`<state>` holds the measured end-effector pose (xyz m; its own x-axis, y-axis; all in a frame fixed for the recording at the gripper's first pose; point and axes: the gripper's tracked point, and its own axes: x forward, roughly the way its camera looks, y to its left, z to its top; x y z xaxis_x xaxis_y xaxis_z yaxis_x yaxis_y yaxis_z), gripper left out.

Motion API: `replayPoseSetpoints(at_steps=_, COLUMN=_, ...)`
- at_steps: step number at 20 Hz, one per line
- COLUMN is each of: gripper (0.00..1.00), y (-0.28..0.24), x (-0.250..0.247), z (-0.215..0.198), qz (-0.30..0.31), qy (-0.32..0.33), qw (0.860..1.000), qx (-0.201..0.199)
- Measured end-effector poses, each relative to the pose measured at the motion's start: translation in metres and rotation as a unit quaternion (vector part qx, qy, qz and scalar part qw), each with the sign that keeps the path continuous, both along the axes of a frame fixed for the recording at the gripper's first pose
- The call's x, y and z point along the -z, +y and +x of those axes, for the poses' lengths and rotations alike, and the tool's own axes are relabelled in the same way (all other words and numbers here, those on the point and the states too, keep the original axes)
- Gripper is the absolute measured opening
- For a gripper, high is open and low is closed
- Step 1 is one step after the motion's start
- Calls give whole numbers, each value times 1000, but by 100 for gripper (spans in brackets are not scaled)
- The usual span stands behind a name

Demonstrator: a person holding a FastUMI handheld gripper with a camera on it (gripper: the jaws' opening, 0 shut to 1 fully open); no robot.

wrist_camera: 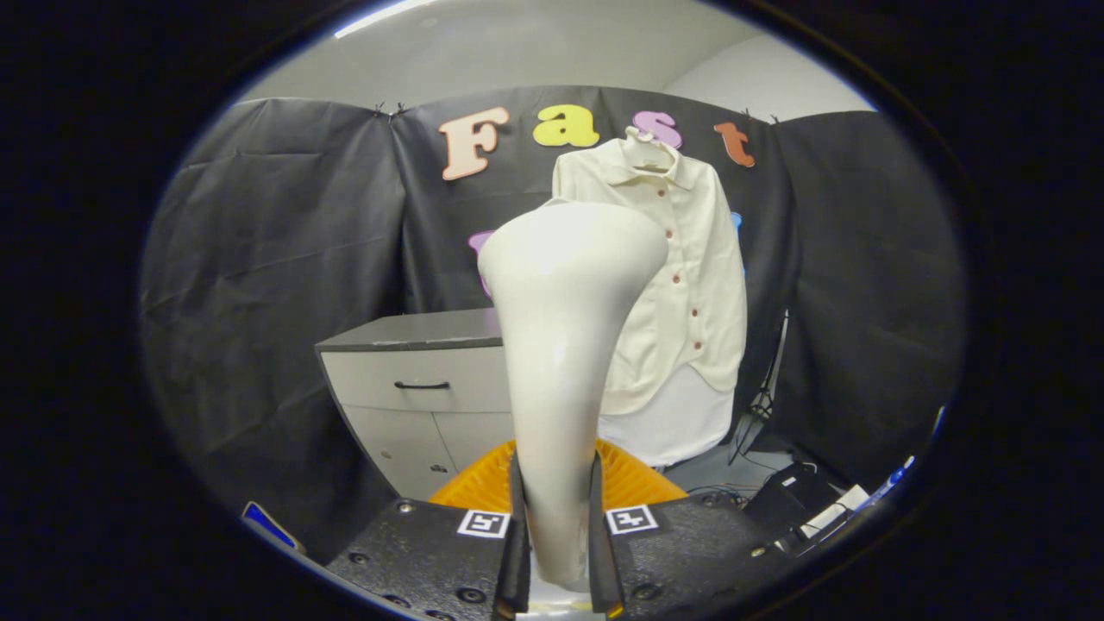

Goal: Iron the clothes twice with a garment steamer, once on the left side and once on the right side.

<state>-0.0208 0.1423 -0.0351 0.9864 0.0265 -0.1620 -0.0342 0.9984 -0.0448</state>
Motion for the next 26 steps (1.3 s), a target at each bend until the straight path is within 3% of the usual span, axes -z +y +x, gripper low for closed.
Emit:
replayPoseSetpoints(at_steps=18, gripper=27, y=18, x=23, z=13, qz=-5, qy=30, qw=1000, qx=-5)
replayPoseSetpoints(at_steps=26, gripper=27, y=1, x=6, z=16, qz=-3, qy=22, qw=1000, qx=-9)
